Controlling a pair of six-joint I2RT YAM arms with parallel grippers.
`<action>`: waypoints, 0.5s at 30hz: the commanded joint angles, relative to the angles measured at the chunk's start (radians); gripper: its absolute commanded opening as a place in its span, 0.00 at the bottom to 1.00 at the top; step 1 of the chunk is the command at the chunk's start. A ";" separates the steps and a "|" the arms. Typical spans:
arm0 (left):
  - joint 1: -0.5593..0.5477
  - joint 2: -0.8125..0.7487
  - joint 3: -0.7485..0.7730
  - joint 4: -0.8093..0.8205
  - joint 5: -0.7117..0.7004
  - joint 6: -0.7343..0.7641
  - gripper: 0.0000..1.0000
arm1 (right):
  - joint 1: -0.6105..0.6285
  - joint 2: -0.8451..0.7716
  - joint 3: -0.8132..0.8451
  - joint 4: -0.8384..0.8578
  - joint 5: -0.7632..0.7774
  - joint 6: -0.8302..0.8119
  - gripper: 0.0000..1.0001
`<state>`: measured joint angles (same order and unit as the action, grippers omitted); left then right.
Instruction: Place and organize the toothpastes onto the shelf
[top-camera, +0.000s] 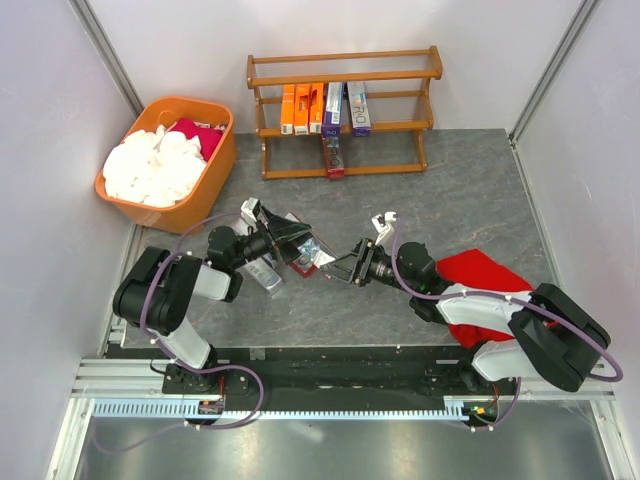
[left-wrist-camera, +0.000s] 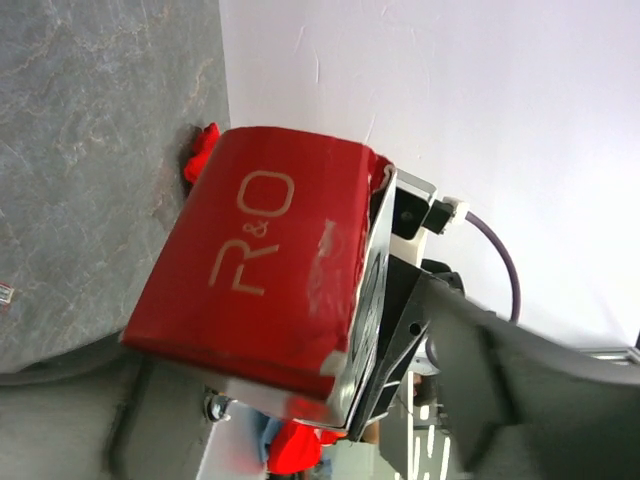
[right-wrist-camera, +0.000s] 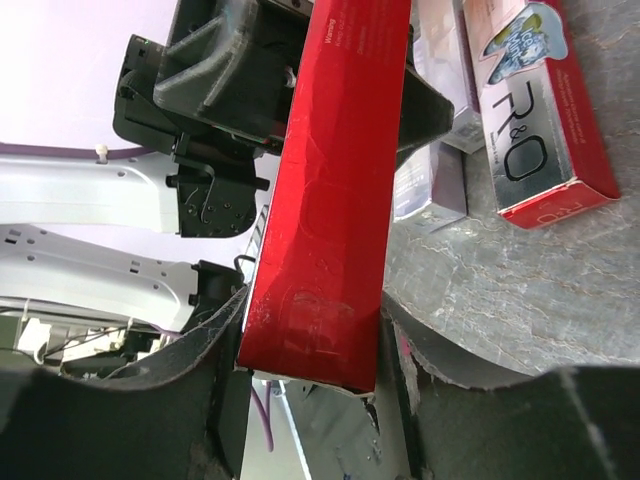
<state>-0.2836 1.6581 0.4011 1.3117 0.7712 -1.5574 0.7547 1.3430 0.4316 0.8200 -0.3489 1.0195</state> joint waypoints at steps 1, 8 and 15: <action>0.001 0.002 0.018 0.333 0.019 -0.007 1.00 | 0.001 -0.047 0.004 -0.004 0.059 -0.036 0.40; 0.000 -0.084 0.024 0.100 0.023 0.147 1.00 | 0.000 -0.042 0.032 -0.113 0.090 -0.048 0.36; 0.000 -0.375 0.097 -0.674 -0.142 0.552 1.00 | -0.028 -0.076 0.027 -0.177 0.129 -0.055 0.29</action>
<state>-0.2867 1.4414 0.4187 1.0161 0.7406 -1.3178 0.7567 1.2961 0.4362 0.7139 -0.3000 0.9871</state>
